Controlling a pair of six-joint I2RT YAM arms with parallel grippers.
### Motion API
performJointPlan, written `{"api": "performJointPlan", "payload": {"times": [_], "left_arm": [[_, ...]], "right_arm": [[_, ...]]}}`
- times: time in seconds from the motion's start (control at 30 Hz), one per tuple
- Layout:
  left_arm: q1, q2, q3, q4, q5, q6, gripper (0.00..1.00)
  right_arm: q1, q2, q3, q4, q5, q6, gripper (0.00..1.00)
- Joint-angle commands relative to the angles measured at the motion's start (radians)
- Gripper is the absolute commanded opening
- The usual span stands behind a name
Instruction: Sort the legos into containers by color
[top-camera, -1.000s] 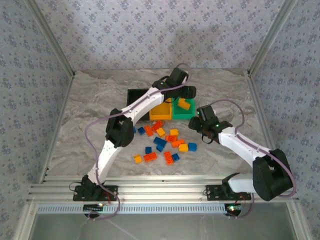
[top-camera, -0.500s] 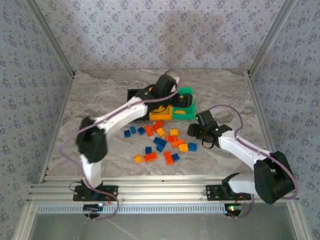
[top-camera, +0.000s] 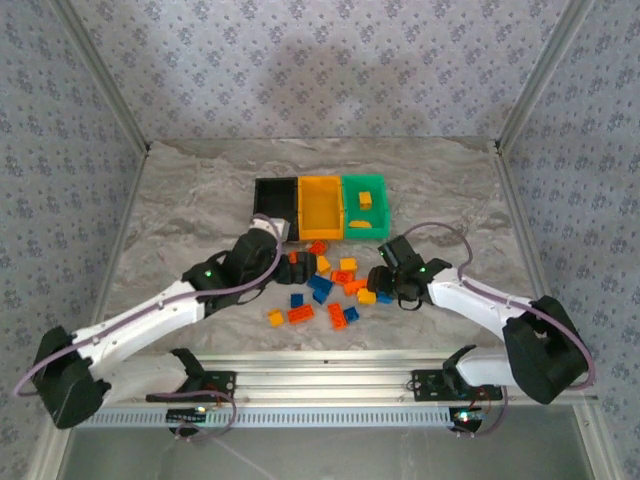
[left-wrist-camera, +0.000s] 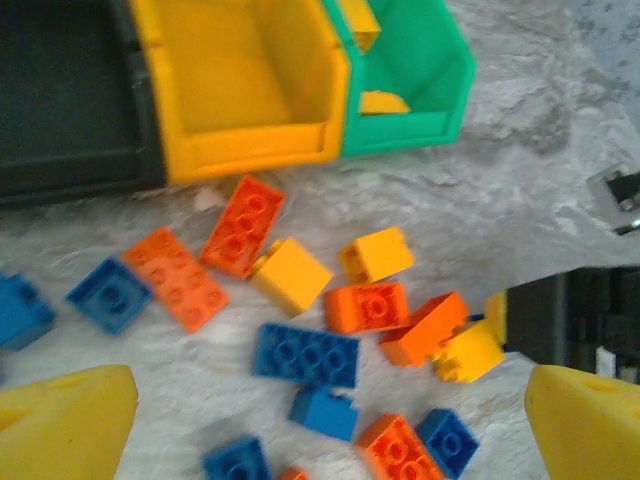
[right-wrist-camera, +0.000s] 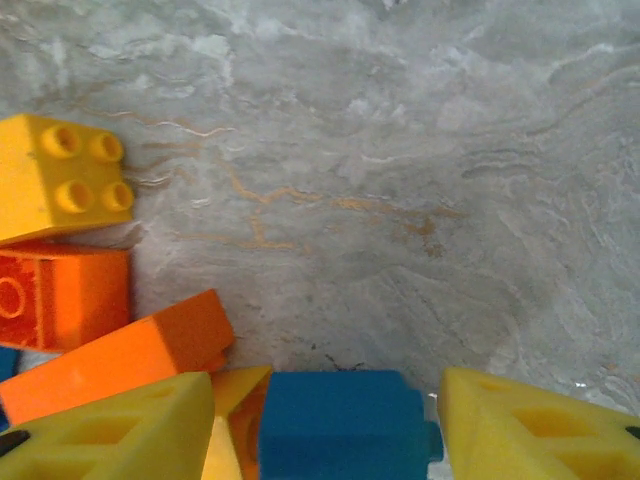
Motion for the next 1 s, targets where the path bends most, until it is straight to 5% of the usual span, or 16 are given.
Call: {"api": "performJointPlan", "payload": {"times": [0.0, 0.2, 0.47, 0.63, 0.73, 0.87, 0.97], "left_arm": [[-0.002, -0.087, -0.026, -0.024, -0.084, -0.042, 1.0], [0.0, -0.134, -0.038, -0.068, -0.139, -0.046, 0.99], [0.005, -0.17, -0.048, -0.127, -0.222, -0.071, 1.0], [0.011, -0.22, -0.089, -0.129, -0.238, -0.072, 1.0], [0.014, -0.244, -0.111, -0.142, -0.248, -0.08, 1.0], [0.016, -0.266, -0.126, -0.185, -0.245, -0.101, 0.99], [0.019, -0.292, -0.133, -0.216, -0.248, -0.108, 1.0]], "right_arm": [[0.003, 0.039, -0.011, -0.033, 0.046, 0.034, 0.62], [0.003, 0.052, -0.032, -0.076, 0.05, 0.049, 0.56], [-0.004, -0.074, -0.051, -0.138, 0.036, 0.057, 0.34], [-0.004, -0.163, 0.025, -0.222, 0.07, 0.01, 0.32], [-0.003, -0.179, 0.076, -0.251, 0.07, -0.021, 0.33], [0.022, -0.155, 0.117, -0.267, 0.045, -0.031, 0.54], [0.065, -0.139, 0.118, -0.245, -0.009, -0.051, 0.61]]}}
